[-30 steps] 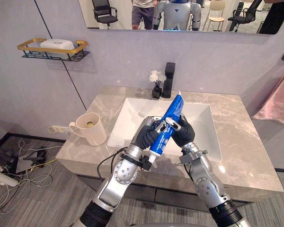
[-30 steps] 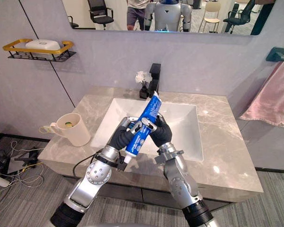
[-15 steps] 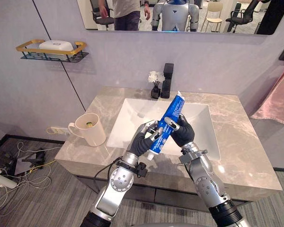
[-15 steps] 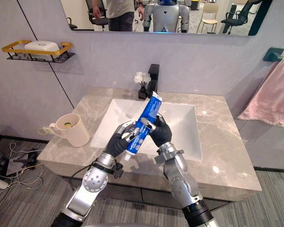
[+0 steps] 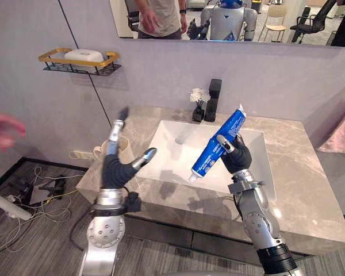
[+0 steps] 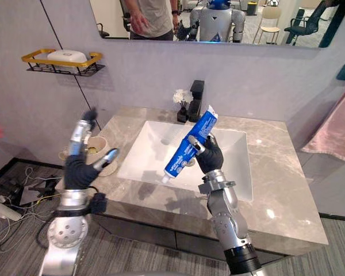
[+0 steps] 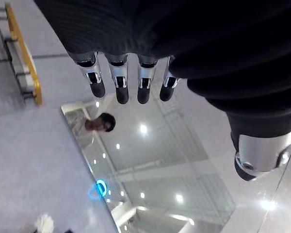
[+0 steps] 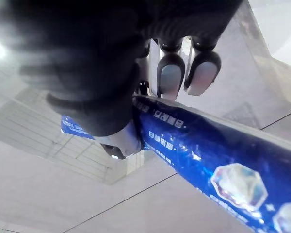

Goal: Organize washtable

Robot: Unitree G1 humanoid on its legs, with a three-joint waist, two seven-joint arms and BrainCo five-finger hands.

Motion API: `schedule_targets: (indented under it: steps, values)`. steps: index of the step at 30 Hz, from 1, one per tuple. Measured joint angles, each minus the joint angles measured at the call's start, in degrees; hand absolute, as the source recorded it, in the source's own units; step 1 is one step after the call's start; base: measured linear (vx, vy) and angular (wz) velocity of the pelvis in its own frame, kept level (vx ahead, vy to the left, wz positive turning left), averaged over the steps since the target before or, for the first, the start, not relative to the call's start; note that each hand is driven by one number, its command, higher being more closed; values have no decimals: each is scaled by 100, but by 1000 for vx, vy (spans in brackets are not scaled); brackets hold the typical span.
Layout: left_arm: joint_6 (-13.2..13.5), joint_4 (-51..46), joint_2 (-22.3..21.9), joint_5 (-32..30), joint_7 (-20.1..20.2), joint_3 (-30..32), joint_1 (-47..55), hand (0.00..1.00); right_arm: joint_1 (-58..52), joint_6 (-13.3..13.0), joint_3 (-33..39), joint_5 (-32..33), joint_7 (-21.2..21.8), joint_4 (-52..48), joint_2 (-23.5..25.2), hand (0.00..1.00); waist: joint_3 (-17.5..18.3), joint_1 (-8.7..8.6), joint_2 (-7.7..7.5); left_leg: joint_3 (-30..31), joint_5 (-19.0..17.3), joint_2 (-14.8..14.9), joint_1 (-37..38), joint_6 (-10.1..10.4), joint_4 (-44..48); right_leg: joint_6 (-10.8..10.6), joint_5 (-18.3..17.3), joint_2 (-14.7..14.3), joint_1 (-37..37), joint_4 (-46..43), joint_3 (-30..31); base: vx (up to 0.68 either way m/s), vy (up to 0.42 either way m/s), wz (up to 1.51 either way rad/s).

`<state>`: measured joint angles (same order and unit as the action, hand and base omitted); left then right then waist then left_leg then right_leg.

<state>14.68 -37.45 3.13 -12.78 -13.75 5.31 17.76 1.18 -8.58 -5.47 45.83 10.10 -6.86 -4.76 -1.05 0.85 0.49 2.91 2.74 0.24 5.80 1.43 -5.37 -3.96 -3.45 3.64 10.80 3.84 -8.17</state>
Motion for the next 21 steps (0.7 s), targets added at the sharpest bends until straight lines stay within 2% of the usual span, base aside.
schedule_targets:
  steps: [3,7,8,14,21]
  values:
    - [83,-64,-410,408,-180,843,414,0,-196,-9,199,-98,-16,-185,114,100,-5,5,0,54,0,-40,-27,-1,-6,-25,-18,40,4,2,-76,-7,-11,11]
    - [71,132,-713,662,-286,1395,713,0,-355,-10,409,-173,-29,-188,249,100,-24,62,-48,116,0,-64,-56,-2,-10,-40,-34,58,0,-6,-135,-9,-17,9]
    - [63,276,-799,718,-284,1502,777,0,-395,-9,459,-200,-32,-188,268,100,-27,123,-53,136,1,-69,-62,-2,-14,-46,-47,64,-3,-20,-158,-20,-24,9]
    - [-75,1315,-968,1009,-259,1672,1055,0,-456,-12,658,-199,-135,-188,412,100,-42,178,-98,256,2,-100,-93,-2,-38,-58,-131,90,-15,-99,-295,-16,-23,12]
    - [-226,2865,-1046,1695,-190,1784,1108,0,-620,-101,797,-198,-264,-188,458,100,-62,316,-205,383,3,-163,-123,-3,-13,-102,-216,150,-21,-187,-435,-1,-15,10]
